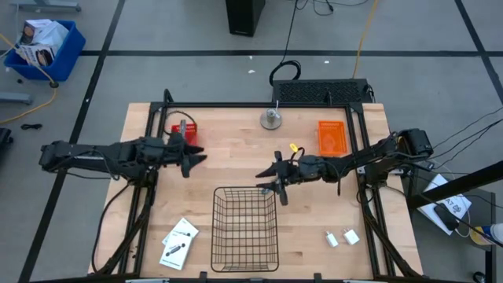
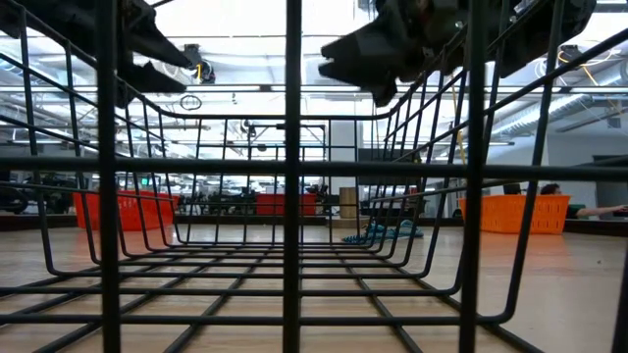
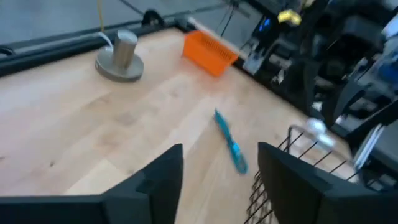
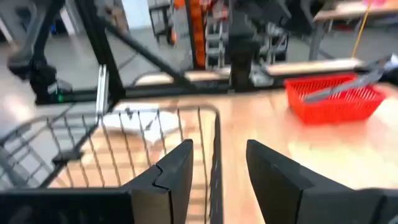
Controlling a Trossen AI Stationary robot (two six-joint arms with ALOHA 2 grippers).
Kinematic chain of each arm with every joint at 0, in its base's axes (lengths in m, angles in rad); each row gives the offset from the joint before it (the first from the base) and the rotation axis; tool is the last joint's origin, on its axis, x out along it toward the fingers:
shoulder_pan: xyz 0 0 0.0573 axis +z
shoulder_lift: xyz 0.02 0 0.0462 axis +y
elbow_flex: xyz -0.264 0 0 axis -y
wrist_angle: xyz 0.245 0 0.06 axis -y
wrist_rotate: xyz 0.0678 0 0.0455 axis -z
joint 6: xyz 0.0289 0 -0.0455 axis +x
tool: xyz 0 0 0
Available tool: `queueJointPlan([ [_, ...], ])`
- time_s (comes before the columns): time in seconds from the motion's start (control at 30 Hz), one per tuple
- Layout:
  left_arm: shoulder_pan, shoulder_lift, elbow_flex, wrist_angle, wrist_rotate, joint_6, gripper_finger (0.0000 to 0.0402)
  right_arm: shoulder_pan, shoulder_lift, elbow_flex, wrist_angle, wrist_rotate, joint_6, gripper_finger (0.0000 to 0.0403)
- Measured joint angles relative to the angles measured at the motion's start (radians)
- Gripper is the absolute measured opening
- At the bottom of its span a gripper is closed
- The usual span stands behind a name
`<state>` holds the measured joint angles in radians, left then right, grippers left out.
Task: Pick and place items into bin
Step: Put the blue and black charger cable into the red bin
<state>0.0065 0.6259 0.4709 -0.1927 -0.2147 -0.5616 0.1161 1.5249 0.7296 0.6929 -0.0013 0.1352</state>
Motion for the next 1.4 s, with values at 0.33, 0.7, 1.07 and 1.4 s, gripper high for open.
queueJointPlan([
  [0.33, -0.031, 0.16, 0.0, 0.044, -0.014, 0.031, 0.0264, -0.008, -0.177, -0.001, -0.417, 0.216, -0.05, 0.0135],
  [0.7, -0.056, 0.24, 0.0, 0.162, -0.011, 0.057, 0.0267, -0.061, -0.265, 0.0, -0.861, 0.285, -0.012, 0.0137],
  [1.07, -0.096, 0.238, 0.0, 0.199, 0.005, 0.08, 0.0266, -0.148, -0.065, 0.0, -0.851, 0.233, -0.183, 0.0138],
  [1.4, -0.114, 0.238, 0.0, 0.197, 0.005, 0.113, 0.0254, -0.209, 0.024, 0.0, -0.783, 0.173, -0.281, 0.0138],
])
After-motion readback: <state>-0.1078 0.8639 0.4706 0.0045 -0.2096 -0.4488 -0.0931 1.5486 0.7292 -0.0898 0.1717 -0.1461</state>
